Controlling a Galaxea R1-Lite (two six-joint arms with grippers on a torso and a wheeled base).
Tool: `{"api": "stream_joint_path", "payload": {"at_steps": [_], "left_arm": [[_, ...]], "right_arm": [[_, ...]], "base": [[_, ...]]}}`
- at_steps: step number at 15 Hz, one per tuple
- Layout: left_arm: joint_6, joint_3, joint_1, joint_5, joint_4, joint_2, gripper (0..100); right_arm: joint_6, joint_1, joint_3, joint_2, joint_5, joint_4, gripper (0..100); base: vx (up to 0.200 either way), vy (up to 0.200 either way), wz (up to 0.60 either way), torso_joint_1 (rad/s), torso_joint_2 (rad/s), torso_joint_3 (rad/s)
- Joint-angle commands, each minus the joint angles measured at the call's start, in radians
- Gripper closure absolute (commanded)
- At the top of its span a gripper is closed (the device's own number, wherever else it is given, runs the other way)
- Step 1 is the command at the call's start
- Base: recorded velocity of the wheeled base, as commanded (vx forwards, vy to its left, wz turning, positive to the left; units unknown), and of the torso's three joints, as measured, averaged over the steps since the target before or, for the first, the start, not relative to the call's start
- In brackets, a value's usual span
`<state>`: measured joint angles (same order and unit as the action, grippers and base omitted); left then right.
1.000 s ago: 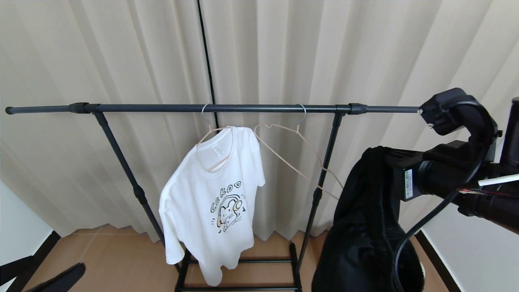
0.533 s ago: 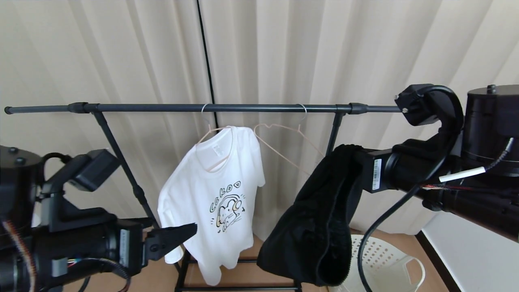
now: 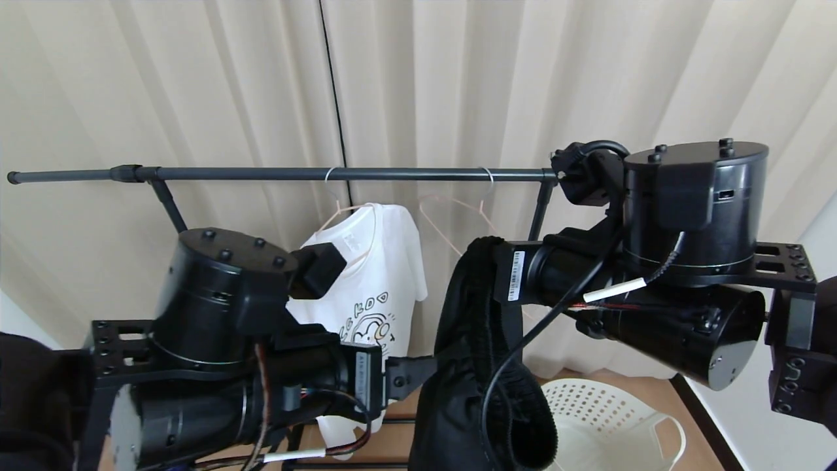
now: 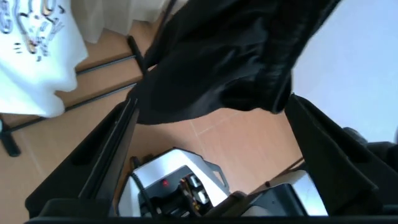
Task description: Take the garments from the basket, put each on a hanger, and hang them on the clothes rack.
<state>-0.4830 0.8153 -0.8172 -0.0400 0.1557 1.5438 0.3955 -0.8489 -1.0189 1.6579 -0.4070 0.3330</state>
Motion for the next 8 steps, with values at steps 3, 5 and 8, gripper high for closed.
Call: {"api": "stream_joint_path", "payload": {"at_steps": [3,5,8], "left_arm": [[-0.082,0.130,-0.057,-0.009,0.019,0.168,0],[-0.085,0.182,-0.054,-0.034,0.021,0.220,0],[-0.103,0.240,-0.034,-0.101,0.021,0.285,0]], "right_arm": [[0.009,-0.018,0.011,0.040,-0.001,0.021,100],[0.013,-0.022,0.011,0.036,-0.003,0.021,100],[0.013,-0.027,0.013,0.026,-0.003,0.020,100]], "base": [[0.000,0.000,0.00,0.000,0.00,0.000],[0.000,0.000,0.00,0.000,0.00,0.000],[0.000,0.000,0.00,0.000,0.00,0.000]]}}
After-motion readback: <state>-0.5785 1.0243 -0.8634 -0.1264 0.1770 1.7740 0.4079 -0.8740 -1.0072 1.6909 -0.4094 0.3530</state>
